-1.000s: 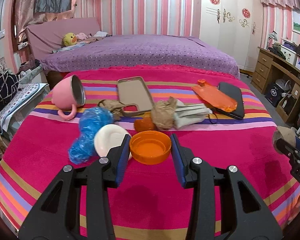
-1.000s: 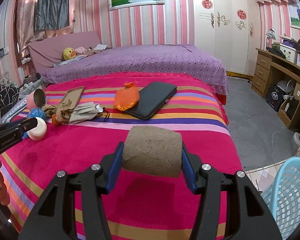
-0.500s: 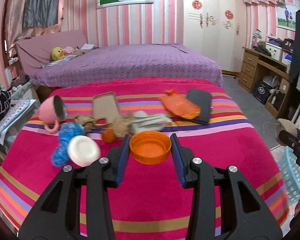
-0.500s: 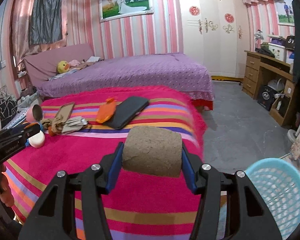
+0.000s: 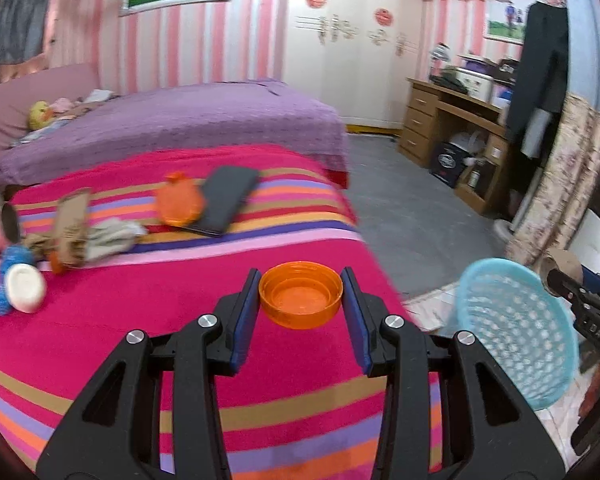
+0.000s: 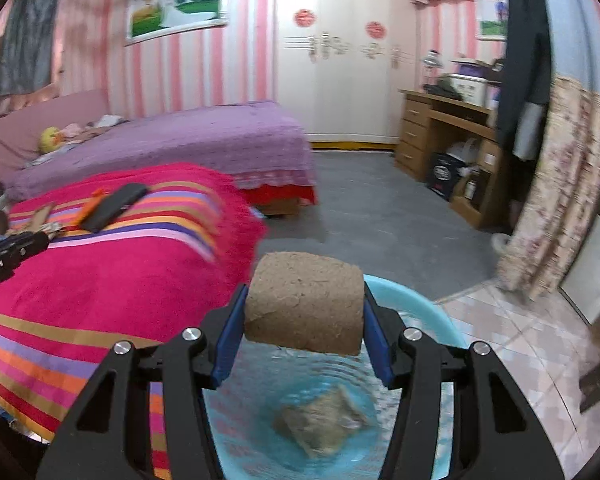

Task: Collect trash
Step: 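Carry both items to the blue basket and open both tools over it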

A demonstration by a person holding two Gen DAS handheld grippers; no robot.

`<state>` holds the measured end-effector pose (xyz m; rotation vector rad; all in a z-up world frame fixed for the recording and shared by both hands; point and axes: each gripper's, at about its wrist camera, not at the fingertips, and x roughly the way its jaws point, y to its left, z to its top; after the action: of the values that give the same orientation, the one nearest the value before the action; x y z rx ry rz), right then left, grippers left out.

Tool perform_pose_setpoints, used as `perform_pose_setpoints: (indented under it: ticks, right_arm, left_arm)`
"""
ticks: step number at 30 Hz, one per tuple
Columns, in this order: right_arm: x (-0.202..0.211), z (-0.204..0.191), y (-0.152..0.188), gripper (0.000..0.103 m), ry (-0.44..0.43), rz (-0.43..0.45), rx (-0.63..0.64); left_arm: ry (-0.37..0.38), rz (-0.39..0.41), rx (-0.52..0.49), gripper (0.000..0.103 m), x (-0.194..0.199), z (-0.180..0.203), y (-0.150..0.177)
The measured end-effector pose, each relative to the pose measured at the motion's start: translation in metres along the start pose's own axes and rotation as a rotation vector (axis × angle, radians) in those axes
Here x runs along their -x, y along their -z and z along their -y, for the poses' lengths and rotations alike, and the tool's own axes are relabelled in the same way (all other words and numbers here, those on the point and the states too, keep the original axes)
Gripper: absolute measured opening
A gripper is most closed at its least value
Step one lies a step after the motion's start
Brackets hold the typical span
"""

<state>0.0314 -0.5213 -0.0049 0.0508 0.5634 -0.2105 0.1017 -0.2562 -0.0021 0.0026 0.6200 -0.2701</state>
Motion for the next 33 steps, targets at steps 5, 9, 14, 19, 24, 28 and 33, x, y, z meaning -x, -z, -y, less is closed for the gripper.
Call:
perform_pose_setpoints:
  ticks: [5, 9, 14, 19, 24, 28, 33]
  right_arm:
    - [0.003, 0.041, 0.006, 0.053, 0.061, 0.0, -0.035]
    - [0.001, 0.056, 0.009, 0.053, 0.081, -0.003, -0.055]
    - [-0.011, 0.074, 0.021, 0.053, 0.108, -0.033, -0.085]
    - [-0.017, 0.09, 0.033, 0.053, 0.128, -0.055, -0.116]
    - [-0.016, 0.098, 0.039, 0.053, 0.137, -0.059, -0.146]
    - [-0.013, 0.103, 0.04, 0.053, 0.148, -0.053, -0.156]
    - [-0.013, 0.103, 0.04, 0.053, 0.153, -0.036, -0.161]
  left_arm:
    - [0.057, -0.017, -0.052, 0.039, -0.008, 0.056, 0.008]
    - [0.088, -0.027, -0.098, 0.039, -0.014, 0.096, 0.014]
    - [0.13, -0.046, -0.153, 0.039, -0.024, 0.143, 0.02]
    - [0.167, -0.069, -0.195, 0.039, -0.034, 0.179, 0.026]
    - [0.184, -0.097, -0.183, 0.039, -0.044, 0.193, 0.029]
    - [0.189, -0.099, -0.202, 0.054, -0.049, 0.201, 0.027]
    - [0.159, -0.057, -0.198, 0.08, -0.041, 0.193, 0.022]
